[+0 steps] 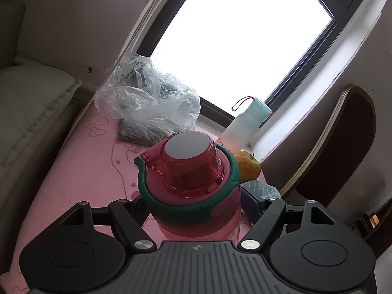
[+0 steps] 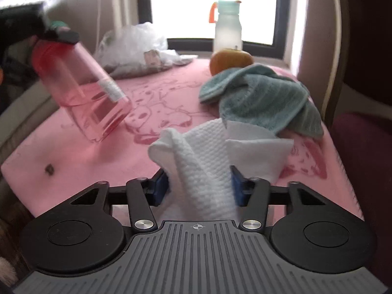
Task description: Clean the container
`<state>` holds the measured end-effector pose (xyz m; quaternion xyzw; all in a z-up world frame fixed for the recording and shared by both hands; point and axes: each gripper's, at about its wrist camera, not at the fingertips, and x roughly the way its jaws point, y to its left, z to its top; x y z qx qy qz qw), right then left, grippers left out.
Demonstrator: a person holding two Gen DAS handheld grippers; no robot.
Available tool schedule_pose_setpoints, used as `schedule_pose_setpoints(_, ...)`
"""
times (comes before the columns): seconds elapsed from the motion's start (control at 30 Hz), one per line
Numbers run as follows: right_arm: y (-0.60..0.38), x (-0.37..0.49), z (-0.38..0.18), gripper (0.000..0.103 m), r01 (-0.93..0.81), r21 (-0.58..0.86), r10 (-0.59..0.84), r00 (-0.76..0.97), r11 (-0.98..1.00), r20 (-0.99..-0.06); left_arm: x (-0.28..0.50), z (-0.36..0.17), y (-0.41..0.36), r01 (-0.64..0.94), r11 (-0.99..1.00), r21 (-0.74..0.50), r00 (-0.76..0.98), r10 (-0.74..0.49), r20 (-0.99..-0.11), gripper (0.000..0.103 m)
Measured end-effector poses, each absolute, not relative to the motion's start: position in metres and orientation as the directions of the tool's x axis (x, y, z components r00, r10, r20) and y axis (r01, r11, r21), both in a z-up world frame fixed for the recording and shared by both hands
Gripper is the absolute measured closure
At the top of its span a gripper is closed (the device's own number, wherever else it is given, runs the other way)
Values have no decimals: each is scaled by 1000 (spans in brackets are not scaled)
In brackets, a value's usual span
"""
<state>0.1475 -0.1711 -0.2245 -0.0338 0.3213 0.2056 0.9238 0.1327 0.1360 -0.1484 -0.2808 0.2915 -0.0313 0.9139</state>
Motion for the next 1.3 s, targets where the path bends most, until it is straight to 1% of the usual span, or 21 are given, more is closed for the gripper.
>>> schedule_pose_setpoints(0.03,-176,149,-224,88,-379,95,356,710,920,-608,132,-149,137,-111,836,-538,829,-221,-514,28)
schedule_pose_setpoints(0.07,-182,152,-222,93,-350,138,358,706,926,-611,132,-149,138,-115,831,-544,830,-221,-513,28)
schedule_pose_setpoints(0.17,-203,159,-216,94,-272,354,438,686,895,-581,133,-153,143,-128,816,-564,833,-220,-508,28)
schedule_pose_setpoints(0.23,-212,166,-216,94,-258,545,564,639,797,-523,133,-155,146,-140,804,-577,836,-216,-504,27)
schedule_pose_setpoints(0.3,-208,173,-217,94,-262,695,681,589,670,-435,131,-156,147,-151,795,-588,839,-212,-501,27)
schedule_pose_setpoints(0.37,-200,180,-219,94,-262,811,777,539,522,-326,130,-156,147,-156,791,-592,841,-208,-500,27)
schedule_pose_setpoints(0.43,-187,183,-213,93,-295,869,835,510,397,-209,128,-156,146,-156,792,-590,843,-205,-498,27)
schedule_pose_setpoints(0.47,-178,185,-208,93,-313,878,849,499,361,-171,128,-155,145,-156,793,-589,844,-203,-497,27)
schedule_pose_setpoints(0.5,-168,189,-204,93,-331,871,854,491,364,-171,127,-155,144,-155,795,-586,845,-201,-496,27)
schedule_pose_setpoints(0.57,-150,197,-202,93,-345,845,846,490,408,-209,126,-154,142,-154,799,-582,846,-197,-495,27)
schedule_pose_setpoints(0.67,-136,212,-212,93,-288,819,793,535,496,-291,124,-155,142,-158,800,-579,849,-189,-494,27)
schedule_pose_setpoints(0.73,-137,224,-223,92,-219,821,759,556,527,-339,123,-155,142,-156,799,-581,851,-189,-489,27)
schedule_pose_setpoints(0.87,-149,233,-249,90,-97,847,726,571,523,-383,122,-157,142,-152,799,-582,856,-188,-482,27)
schedule_pose_setpoints(0.93,-157,228,-256,87,-69,848,719,568,526,-400,120,-156,141,-146,804,-576,858,-186,-479,27)
schedule_pose_setpoints(1.0,-161,225,-263,85,-64,836,729,529,545,-434,119,-156,139,-142,810,-569,861,-182,-474,27)
schedule_pose_setpoints(1.1,-160,210,-273,87,-85,861,770,497,502,-400,117,-157,138,-145,810,-568,864,-176,-472,27)
schedule_pose_setpoints(1.23,-169,200,-283,89,-36,910,813,466,413,-350,115,-162,145,-171,786,-594,862,-172,-476,26)
schedule_pose_setpoints(1.3,-170,196,-282,89,-49,910,832,428,411,-353,114,-164,148,-182,772,-609,863,-172,-475,26)
